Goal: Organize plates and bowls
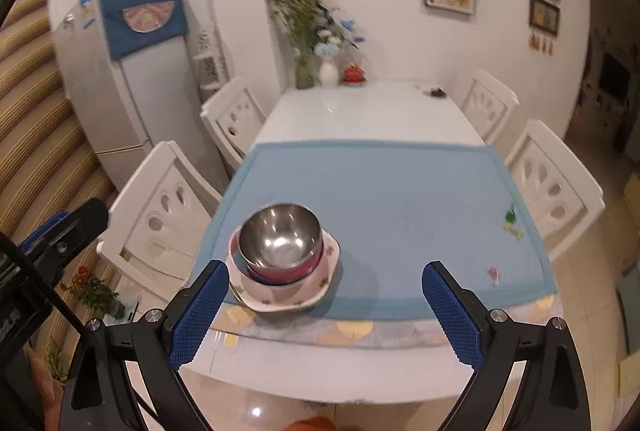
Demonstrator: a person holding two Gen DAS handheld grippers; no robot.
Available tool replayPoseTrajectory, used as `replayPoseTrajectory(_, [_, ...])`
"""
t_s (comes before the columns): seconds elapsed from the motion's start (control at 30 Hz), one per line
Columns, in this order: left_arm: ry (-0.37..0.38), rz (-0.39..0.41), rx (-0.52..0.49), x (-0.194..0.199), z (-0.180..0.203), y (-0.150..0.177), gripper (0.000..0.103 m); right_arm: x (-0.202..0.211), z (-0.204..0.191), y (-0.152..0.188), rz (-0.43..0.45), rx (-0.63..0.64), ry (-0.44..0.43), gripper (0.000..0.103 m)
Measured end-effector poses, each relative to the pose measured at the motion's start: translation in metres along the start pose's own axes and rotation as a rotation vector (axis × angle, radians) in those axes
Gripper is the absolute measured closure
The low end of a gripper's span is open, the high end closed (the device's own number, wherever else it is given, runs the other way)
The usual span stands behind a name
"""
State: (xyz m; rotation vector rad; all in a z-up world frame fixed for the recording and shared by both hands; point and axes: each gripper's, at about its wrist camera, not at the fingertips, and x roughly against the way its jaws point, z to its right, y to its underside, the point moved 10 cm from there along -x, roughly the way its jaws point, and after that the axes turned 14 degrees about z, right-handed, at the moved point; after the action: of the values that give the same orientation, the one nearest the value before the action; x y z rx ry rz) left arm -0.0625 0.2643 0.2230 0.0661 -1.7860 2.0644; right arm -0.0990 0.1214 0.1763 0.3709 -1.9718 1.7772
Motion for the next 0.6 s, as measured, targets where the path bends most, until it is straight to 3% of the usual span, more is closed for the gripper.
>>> replayPoseTrajectory(0.27, [0.056,0.026,-0.112,-0.025,0.002,-0.010,0.029,-0.010,-0.007,0.001,-0.007,-0.005,0.113,0.007])
replayPoseTrajectory(0.6, [0.126,0.004,-0.111,-0.051,0.009,-0.009,0.029,-0.038,-0.007,-0.012,-0.005,-0.061,0.180,0.007])
